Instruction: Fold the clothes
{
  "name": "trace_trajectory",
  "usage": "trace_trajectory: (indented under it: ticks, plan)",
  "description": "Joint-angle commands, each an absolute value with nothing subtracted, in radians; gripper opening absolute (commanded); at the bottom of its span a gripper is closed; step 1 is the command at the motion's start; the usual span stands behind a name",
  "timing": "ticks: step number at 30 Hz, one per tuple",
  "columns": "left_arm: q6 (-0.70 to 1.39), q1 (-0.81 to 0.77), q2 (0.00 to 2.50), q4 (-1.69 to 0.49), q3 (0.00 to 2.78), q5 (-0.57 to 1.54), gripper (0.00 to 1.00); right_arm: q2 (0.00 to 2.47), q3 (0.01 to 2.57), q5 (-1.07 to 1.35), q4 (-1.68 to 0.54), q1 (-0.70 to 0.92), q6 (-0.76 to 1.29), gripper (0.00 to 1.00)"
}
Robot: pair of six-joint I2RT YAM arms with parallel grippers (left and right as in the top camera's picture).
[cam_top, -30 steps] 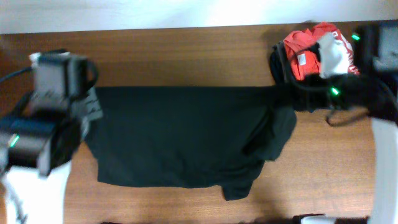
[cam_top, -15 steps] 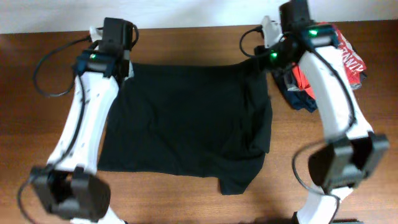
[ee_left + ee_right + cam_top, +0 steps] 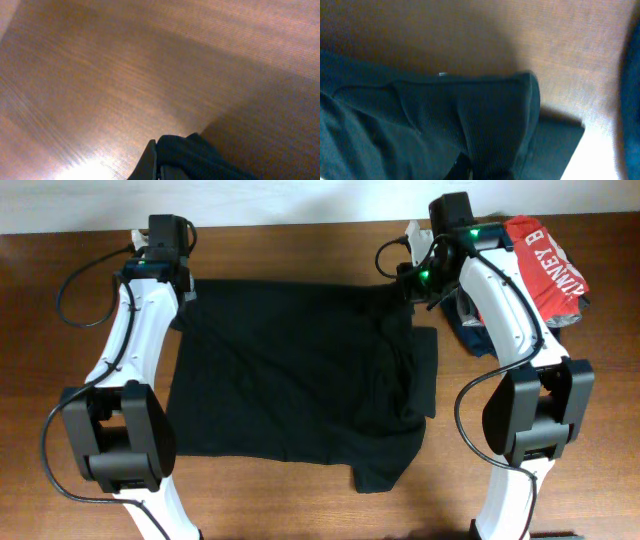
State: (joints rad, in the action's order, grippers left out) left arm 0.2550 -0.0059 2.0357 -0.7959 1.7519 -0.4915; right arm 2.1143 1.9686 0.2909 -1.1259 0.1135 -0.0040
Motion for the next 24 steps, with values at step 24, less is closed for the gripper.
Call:
trace_trajectory:
  ticks: [24]
  plan:
    - [0.230, 0.010, 2.154, -1.056, 1.751, -0.411, 0.01, 2.100, 1.901, 0.277, -1.373, 0.098, -0.010, 0.26]
